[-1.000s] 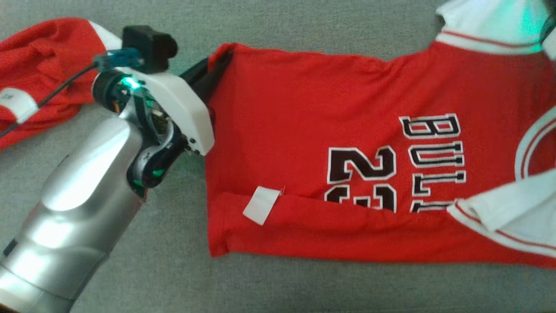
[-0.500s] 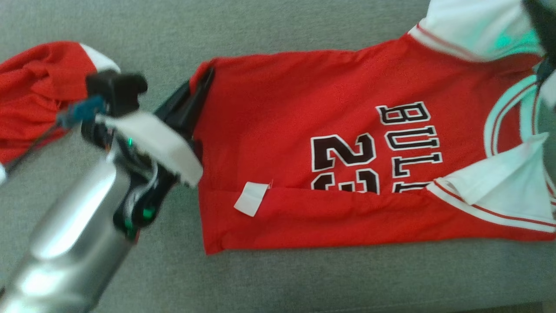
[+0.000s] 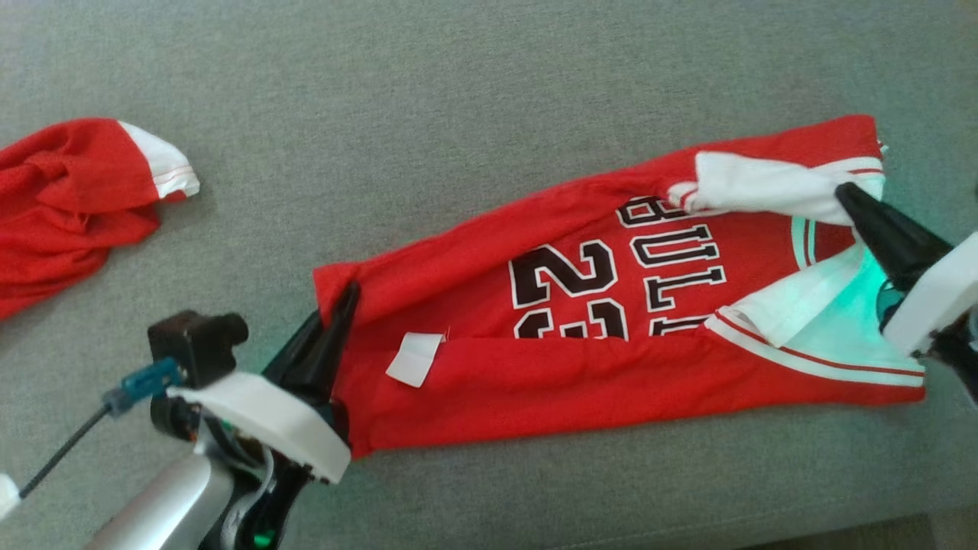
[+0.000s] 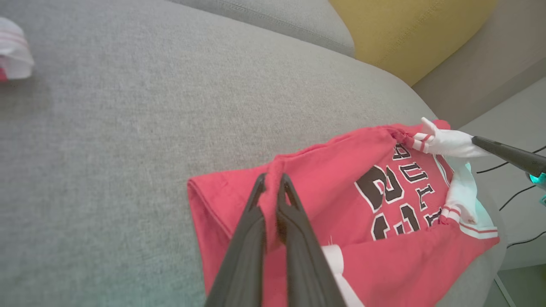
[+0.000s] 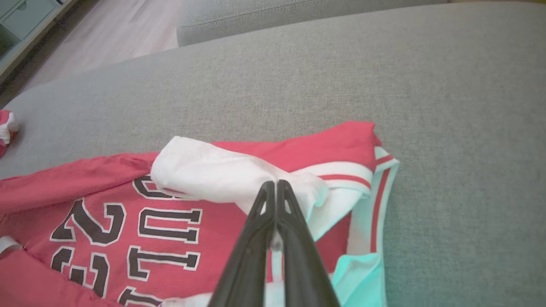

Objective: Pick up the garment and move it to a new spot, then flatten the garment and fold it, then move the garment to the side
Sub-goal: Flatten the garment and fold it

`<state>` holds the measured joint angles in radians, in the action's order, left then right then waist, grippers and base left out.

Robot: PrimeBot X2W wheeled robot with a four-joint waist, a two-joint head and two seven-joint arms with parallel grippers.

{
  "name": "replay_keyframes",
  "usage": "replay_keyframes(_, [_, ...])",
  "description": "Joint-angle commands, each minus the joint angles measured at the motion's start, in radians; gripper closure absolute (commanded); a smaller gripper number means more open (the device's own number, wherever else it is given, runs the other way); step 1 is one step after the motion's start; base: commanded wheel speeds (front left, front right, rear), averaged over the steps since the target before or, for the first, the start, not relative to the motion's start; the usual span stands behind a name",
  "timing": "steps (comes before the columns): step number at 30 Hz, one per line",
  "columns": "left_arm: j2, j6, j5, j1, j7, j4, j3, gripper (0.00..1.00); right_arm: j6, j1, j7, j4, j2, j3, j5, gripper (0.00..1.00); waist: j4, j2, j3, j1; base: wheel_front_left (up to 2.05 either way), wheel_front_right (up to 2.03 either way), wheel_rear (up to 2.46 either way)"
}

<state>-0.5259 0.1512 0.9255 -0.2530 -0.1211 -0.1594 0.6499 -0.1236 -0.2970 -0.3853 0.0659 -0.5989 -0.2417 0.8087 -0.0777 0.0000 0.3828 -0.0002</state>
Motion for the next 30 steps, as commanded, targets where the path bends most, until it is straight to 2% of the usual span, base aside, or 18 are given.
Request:
replay_keyframes(1, [-0.035, 0.005, 0.002, -0.018, 0.014, -0.033, -0.042, 1.0, -0.007, 0.004, 0.017, -0.032, -0.037, -0.007, -0.011, 1.0, -0.002, 0.0, -0.004, 0.0002, 0.0, 0.0, 0.0])
replay_keyframes(6, [-0.037, 0.011, 0.005, 0.009, 0.031, -0.028, -0.045, 1.0, -0.007, 0.021, 0.042, -0.011, -0.045, -0.034, -0.025, 1.0, -0.001, 0.0, -0.02, 0.0002, 0.0, 0.0, 0.0])
replay_keyframes(14, [-0.048, 0.023, 0.009, 0.025, 0.056, -0.047, -0.069, 1.0, -0.007, 0.085, 0.042, -0.043, -0.046, 0.014, 0.009, 1.0, -0.005, 0.0, -0.041, 0.0002, 0.0, 0.0, 0.0])
replay_keyframes(24, [-0.068, 0.04, 0.003, 0.053, 0.067, -0.056, -0.077, 1.0, -0.007, 0.142, -0.023, -0.05, 0.012, 0.021, -0.039, 1.0, -0.031, 0.0, -0.041, 0.0002, 0.0, 0.0, 0.0])
replay_keyframes(25, [-0.07, 0.041, 0.0, 0.054, 0.071, -0.051, -0.078, 1.0, -0.007, 0.142, -0.027, -0.05, 0.019, 0.023, -0.047, 0.6, -0.032, 0.0, -0.042, 0.0002, 0.0, 0.0, 0.0])
replay_keyframes(26, [-0.072, 0.04, -0.007, 0.054, 0.074, -0.045, -0.075, 0.84, -0.007, 0.144, -0.031, -0.047, 0.028, 0.028, -0.053, 0.0, -0.032, 0.0, -0.043, 0.0002, 0.0, 0.0, 0.0])
replay_keyframes(28, [-0.08, 0.035, -0.032, 0.052, 0.08, -0.029, -0.063, 0.82, -0.007, 0.154, -0.071, -0.043, 0.038, 0.027, -0.054, 0.0, -0.031, 0.0, -0.045, 0.0002, 0.0, 0.0, 0.0])
replay_keyframes(29, [-0.08, 0.035, -0.039, 0.054, 0.082, -0.021, -0.056, 0.87, -0.007, 0.16, -0.09, -0.044, 0.04, 0.028, -0.055, 0.05, -0.031, 0.0, -0.046, 0.0002, 0.0, 0.0, 0.0])
replay_keyframes(30, [-0.078, 0.034, -0.044, 0.057, 0.082, -0.015, -0.048, 0.87, -0.007, 0.166, -0.105, -0.047, 0.04, 0.032, -0.058, 0.09, -0.031, 0.0, -0.047, 0.0002, 0.0, 0.0, 0.0])
